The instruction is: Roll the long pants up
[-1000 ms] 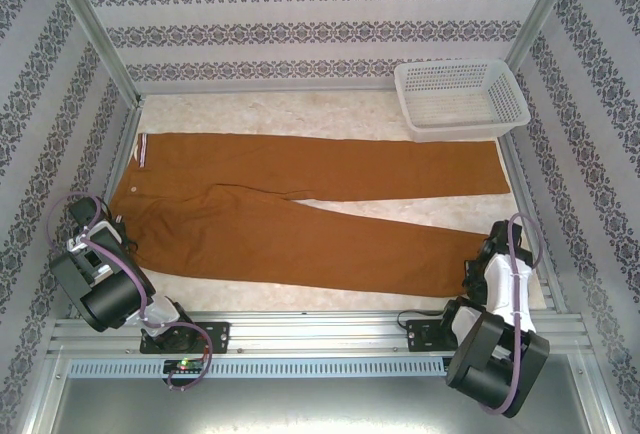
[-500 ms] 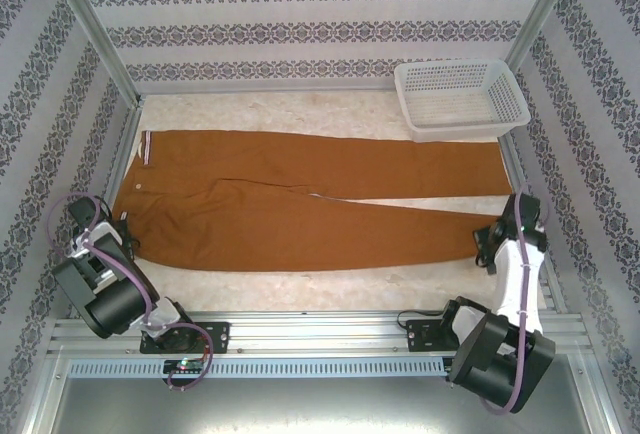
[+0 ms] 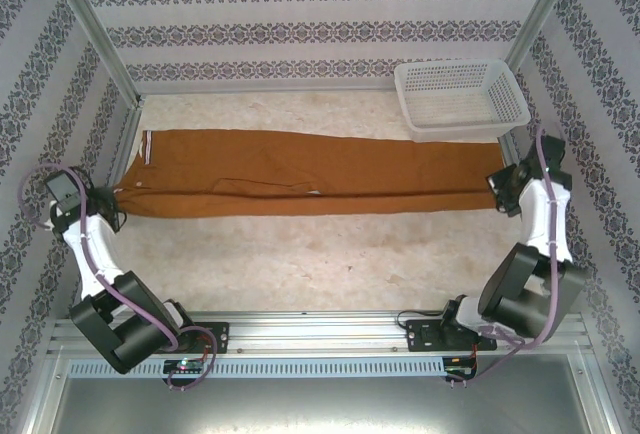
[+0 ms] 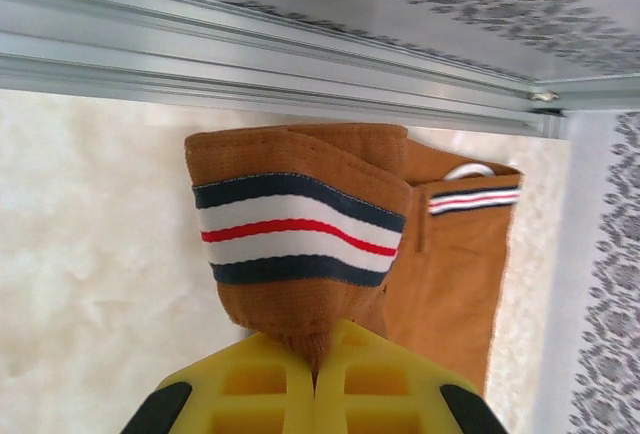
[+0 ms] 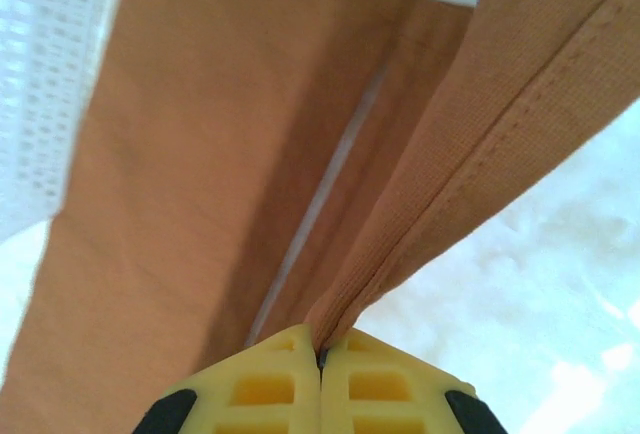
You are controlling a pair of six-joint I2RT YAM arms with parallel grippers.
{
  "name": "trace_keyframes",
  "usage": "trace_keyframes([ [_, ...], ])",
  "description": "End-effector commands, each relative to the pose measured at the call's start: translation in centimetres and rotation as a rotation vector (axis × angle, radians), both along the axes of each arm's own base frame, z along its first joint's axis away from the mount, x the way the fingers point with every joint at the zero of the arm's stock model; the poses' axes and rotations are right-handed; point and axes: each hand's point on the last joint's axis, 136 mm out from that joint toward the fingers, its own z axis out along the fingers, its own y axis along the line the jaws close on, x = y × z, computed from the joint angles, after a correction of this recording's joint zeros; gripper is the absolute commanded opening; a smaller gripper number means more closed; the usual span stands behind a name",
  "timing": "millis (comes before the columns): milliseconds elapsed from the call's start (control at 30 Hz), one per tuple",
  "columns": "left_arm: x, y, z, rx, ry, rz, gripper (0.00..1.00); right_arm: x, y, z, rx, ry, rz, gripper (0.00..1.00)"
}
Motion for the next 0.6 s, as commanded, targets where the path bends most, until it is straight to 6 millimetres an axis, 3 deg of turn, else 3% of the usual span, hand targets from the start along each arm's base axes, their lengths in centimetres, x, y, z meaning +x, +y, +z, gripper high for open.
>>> trace_keyframes([
  [0,1.8,2.5,3.1,0.073,-0.048,0.038,0.00,3.3,-2.6,2.6,-0.093,-0.070,0.015,0.00],
  [333,8.5,4.9,4.6,0.085,-0.077,0.011,0.00,8.4,-4.4,2.7,-0.103,-0.043,0.062,0.00],
  [567,14.2,4.8,4.5,0.090,-0.074,-0.048,0.00,11.2,-5.5,1.8,-0.125,-0.016,0.074,0.00],
])
